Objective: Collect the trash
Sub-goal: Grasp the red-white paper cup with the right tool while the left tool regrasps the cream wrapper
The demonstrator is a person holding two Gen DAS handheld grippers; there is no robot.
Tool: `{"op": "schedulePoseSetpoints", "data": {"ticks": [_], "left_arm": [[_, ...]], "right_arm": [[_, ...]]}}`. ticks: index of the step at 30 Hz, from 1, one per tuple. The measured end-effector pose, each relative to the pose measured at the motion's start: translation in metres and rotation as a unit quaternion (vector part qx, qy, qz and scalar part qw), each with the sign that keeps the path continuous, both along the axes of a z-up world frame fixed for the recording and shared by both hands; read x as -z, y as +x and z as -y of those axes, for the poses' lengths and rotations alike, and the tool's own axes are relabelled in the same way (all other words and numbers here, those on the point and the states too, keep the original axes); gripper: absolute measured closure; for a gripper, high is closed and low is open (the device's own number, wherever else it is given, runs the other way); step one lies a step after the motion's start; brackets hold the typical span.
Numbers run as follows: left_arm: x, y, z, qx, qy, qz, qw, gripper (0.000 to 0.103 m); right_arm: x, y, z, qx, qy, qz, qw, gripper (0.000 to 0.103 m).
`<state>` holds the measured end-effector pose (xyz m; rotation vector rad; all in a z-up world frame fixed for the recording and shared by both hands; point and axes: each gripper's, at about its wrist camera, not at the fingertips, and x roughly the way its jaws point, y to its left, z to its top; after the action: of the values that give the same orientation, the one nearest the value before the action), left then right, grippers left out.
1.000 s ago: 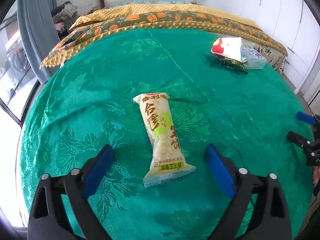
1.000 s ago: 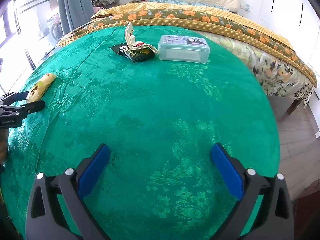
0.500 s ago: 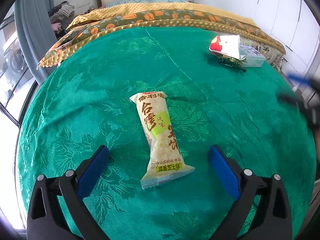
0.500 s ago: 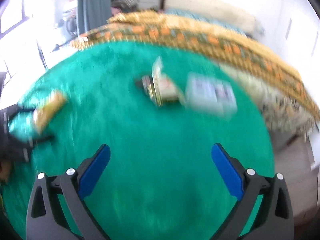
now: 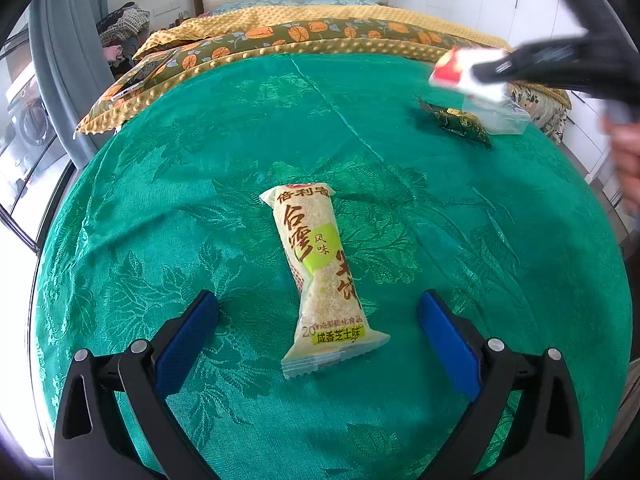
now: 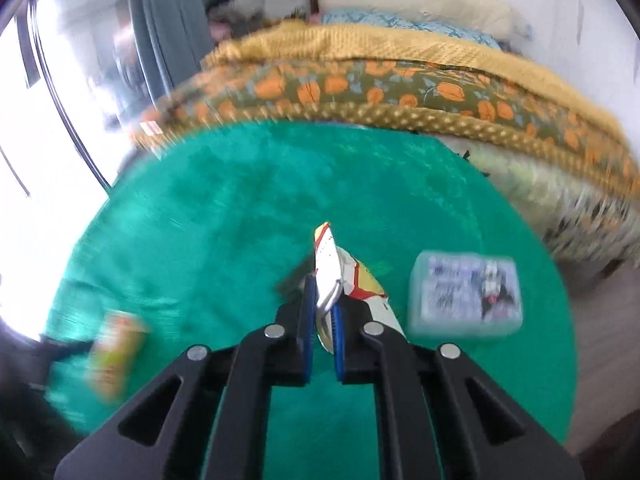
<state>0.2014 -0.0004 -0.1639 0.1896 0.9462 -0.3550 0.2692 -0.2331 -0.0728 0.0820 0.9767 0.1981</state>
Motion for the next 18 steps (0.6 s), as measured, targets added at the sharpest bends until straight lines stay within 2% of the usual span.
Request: {"op": "schedulePoseSetpoints", "data": {"ticks": [1,2,3,4,5,6,7,9,10,12,13,14,15,16,17,18], "left_arm": [[0.000,0.000,0.000,0.000,0.000,0.000,1.0000,0.005],[0.000,0.000,0.000,0.000,0.000,0.000,1.0000,0.005],[0.000,0.000,0.000,0.000,0.000,0.000,1.0000,0.005],[0.000,0.000,0.000,0.000,0.000,0.000,1.0000,0.005],[0.000,0.000,0.000,0.000,0.000,0.000,1.0000,0.005],[0.000,0.000,0.000,0.000,0.000,0.000,1.0000,0.005],[0.000,0.000,0.000,0.000,0.000,0.000,1.0000,0.005],[0.000,0.000,0.000,0.000,0.000,0.000,1.0000,0.005],[0.000,0.000,0.000,0.000,0.000,0.000,1.0000,0.005],[0.000,0.000,0.000,0.000,0.000,0.000,1.0000,0.005],[0.000,0.000,0.000,0.000,0.000,0.000,1.0000,0.005],[0.000,0.000,0.000,0.000,0.000,0.000,1.0000,0.005],[0.000,0.000,0.000,0.000,0.000,0.000,1.0000,0.005],[0.000,0.000,0.000,0.000,0.000,0.000,1.0000,0.005],[0.000,0.000,0.000,0.000,0.000,0.000,1.0000,0.005],[0.000,0.000,0.000,0.000,0.000,0.000,1.0000,0.005]], "right_arm": [[-0.008,-0.009,0.004,0.009,0.036,0.001,0.999,0.096],[-0.017,-0.024,0.012,0.022,0.094,-0.003,0.995,0.096],[-0.021,-0.037,0.019,0.032,0.146,-0.011,0.989,0.096],[-0.022,-0.054,0.031,0.045,0.208,-0.022,0.977,0.096],[-0.019,-0.064,0.038,0.056,0.244,-0.030,0.968,0.096],[-0.011,-0.077,0.049,0.071,0.289,-0.046,0.953,0.096],[0.003,-0.090,0.061,0.095,0.342,-0.065,0.933,0.096],[0.033,-0.110,0.085,0.138,0.412,-0.097,0.895,0.096],[0.043,-0.117,0.093,0.152,0.426,-0.104,0.886,0.096],[0.064,-0.133,0.115,0.191,0.423,-0.109,0.879,0.094],[0.068,-0.139,0.124,0.202,0.428,-0.102,0.875,0.088],[0.071,-0.145,0.136,0.217,0.420,-0.100,0.875,0.075],[0.071,-0.148,0.145,0.233,0.398,-0.099,0.882,0.064],[0.070,-0.153,0.153,0.244,0.382,-0.094,0.887,0.046],[0.066,-0.158,0.159,0.248,0.370,-0.085,0.891,0.042],[0.062,-0.159,0.163,0.244,0.351,-0.082,0.900,0.042]]}}
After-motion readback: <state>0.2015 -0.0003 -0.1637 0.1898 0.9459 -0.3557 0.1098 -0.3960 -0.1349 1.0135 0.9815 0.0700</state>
